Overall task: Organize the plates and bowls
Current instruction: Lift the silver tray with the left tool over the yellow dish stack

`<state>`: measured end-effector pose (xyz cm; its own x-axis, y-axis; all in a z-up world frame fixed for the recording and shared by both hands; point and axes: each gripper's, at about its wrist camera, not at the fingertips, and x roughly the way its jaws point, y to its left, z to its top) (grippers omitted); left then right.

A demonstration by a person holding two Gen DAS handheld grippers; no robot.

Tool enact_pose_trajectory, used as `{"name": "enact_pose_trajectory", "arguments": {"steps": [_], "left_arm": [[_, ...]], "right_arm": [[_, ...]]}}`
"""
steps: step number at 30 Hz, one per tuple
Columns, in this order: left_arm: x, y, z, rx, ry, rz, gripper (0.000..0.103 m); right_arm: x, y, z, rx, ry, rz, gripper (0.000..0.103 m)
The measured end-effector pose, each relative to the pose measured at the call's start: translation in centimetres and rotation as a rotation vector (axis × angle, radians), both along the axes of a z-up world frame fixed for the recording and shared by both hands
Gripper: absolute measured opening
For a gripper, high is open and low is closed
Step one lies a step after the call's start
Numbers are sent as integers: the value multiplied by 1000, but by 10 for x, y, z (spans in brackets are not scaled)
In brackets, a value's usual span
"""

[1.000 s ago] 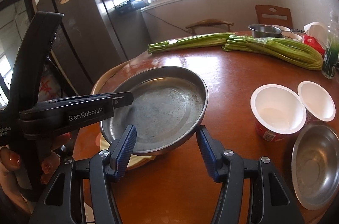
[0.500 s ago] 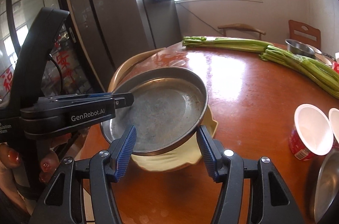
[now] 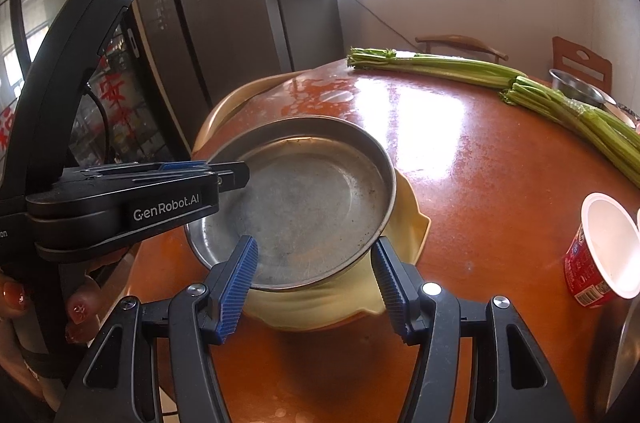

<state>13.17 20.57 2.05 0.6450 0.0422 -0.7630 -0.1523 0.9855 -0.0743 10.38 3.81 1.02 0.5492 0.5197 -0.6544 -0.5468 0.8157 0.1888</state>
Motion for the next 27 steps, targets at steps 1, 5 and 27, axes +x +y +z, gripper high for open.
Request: {"name": "enact_pose_trajectory", "arguments": {"steps": [1,5,27], "left_arm": [[0,0,-1,2,-1,0,25],[1,0,-5,-7,-2,-1,25],[13,-5,-21,42,10,10,25]], "right_arm": [[1,1,-1,-1,4,0,62],[7,0,-7,-11,11,-5,62],[12,11,-17,-85,-40,-22,62]]}}
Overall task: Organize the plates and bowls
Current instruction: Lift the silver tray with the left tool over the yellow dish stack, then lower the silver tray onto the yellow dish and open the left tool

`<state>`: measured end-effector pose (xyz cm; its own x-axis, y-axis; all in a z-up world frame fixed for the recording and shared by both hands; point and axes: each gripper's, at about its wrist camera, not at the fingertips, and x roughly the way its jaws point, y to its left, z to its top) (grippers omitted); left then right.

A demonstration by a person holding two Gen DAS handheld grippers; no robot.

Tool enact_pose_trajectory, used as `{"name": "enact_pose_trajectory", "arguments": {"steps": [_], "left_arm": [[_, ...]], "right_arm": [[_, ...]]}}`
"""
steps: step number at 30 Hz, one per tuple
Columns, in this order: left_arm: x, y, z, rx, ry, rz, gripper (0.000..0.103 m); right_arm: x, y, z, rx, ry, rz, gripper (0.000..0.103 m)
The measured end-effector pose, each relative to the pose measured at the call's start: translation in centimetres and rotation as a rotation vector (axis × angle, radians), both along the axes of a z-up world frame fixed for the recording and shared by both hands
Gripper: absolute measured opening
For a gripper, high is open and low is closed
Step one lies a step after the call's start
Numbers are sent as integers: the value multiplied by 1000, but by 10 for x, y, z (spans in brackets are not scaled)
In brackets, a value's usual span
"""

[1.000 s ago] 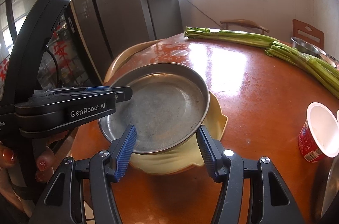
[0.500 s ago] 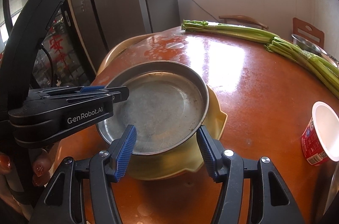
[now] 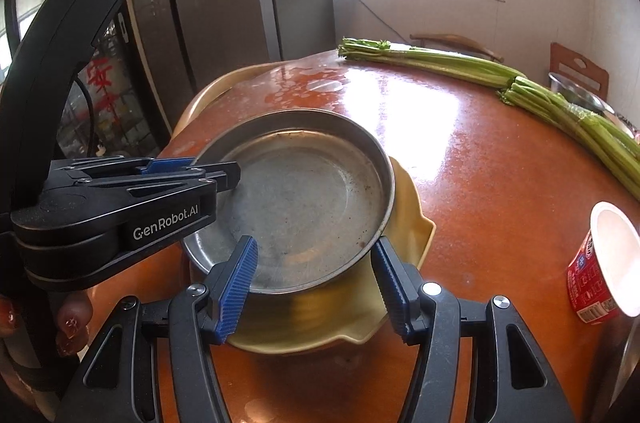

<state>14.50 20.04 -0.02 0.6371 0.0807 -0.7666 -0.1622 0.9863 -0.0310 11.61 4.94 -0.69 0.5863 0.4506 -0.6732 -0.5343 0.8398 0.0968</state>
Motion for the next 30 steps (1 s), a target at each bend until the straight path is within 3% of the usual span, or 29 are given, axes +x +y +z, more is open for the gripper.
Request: {"name": "enact_pose_trajectory", "arguments": {"steps": [30], "left_arm": [[-18,4,-7,-85,-12,0,25]], "right_arm": [[-11,-1,1,-110,-120,-40,60]]}}
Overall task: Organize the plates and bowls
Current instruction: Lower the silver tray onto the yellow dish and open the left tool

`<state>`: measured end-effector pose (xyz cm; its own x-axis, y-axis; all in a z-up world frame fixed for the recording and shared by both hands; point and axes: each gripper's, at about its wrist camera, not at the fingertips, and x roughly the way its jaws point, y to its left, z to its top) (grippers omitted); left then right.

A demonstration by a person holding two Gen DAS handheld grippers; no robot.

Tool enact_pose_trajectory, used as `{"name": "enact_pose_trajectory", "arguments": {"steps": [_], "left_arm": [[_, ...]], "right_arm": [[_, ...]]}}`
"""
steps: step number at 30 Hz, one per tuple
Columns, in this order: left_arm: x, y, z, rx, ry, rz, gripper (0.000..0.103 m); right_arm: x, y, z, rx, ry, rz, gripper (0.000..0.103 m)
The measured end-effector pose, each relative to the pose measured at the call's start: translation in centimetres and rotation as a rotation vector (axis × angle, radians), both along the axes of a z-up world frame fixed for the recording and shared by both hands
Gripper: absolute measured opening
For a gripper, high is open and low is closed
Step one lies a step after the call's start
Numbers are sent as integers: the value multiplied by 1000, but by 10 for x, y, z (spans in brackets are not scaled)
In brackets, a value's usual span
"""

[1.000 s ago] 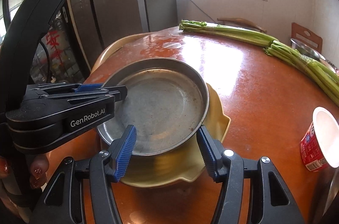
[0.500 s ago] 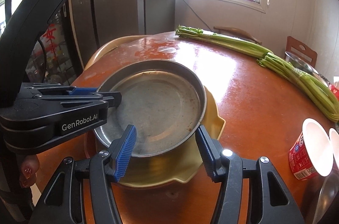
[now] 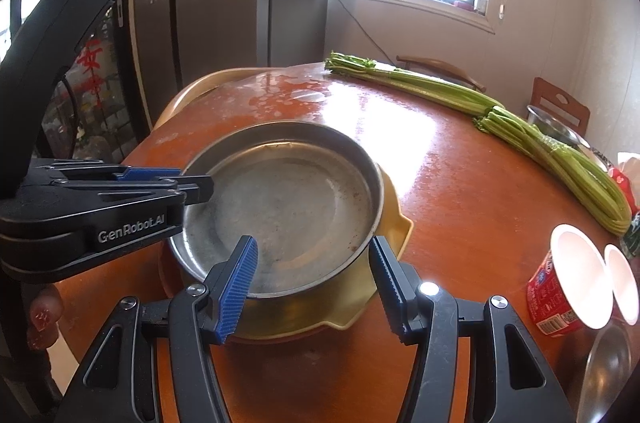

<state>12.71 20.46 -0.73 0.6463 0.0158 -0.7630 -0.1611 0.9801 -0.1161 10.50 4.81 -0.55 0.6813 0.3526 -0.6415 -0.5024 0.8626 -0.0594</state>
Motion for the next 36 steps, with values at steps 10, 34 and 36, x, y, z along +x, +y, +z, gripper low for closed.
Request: {"name": "enact_pose_trajectory", "arguments": {"steps": [10,34,36], "left_arm": [[-5,-5,2,-10,-5,-14,26],[-18,0,-18,-175,20,77,59],[-16,-4,-20,-179,27,69,59]], "right_arm": [[6,-12,0,11,26,-32,60],[5,-42,0,116,105,-95,60],[6,-44,-2,117,113,-95,60]]}}
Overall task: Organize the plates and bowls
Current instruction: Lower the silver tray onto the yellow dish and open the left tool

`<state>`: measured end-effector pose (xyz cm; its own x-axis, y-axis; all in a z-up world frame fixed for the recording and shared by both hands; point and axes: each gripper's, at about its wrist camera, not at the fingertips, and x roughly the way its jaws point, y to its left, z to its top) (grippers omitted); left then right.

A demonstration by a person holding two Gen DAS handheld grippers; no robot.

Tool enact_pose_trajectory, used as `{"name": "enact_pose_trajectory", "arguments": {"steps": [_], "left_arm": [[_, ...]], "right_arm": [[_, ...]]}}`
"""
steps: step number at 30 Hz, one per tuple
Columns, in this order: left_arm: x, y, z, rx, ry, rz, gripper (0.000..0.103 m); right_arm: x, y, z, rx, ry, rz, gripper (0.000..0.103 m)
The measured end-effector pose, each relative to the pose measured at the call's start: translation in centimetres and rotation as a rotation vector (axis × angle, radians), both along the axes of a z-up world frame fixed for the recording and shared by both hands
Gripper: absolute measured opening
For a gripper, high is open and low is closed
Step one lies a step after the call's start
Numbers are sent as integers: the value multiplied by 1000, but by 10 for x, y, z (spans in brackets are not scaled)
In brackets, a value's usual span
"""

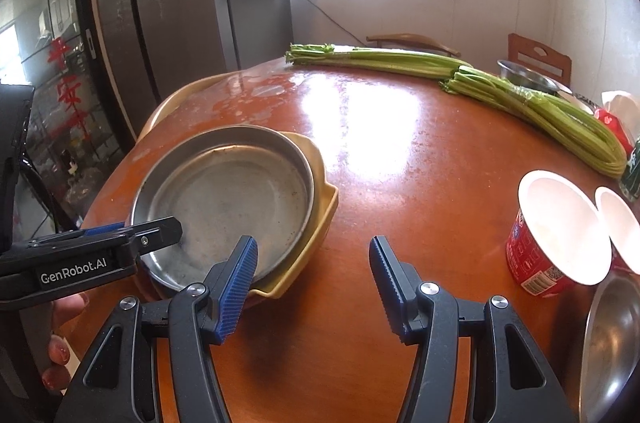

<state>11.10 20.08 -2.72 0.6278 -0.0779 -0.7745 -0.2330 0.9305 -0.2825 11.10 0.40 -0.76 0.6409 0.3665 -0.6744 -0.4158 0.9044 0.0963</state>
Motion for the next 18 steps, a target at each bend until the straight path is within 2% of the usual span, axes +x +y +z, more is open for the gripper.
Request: {"name": "enact_pose_trajectory", "arguments": {"steps": [18], "left_arm": [[26,-34,1,50,18,-21,59]], "right_arm": [[4,-23,-5,14,18,-23,60]]}}
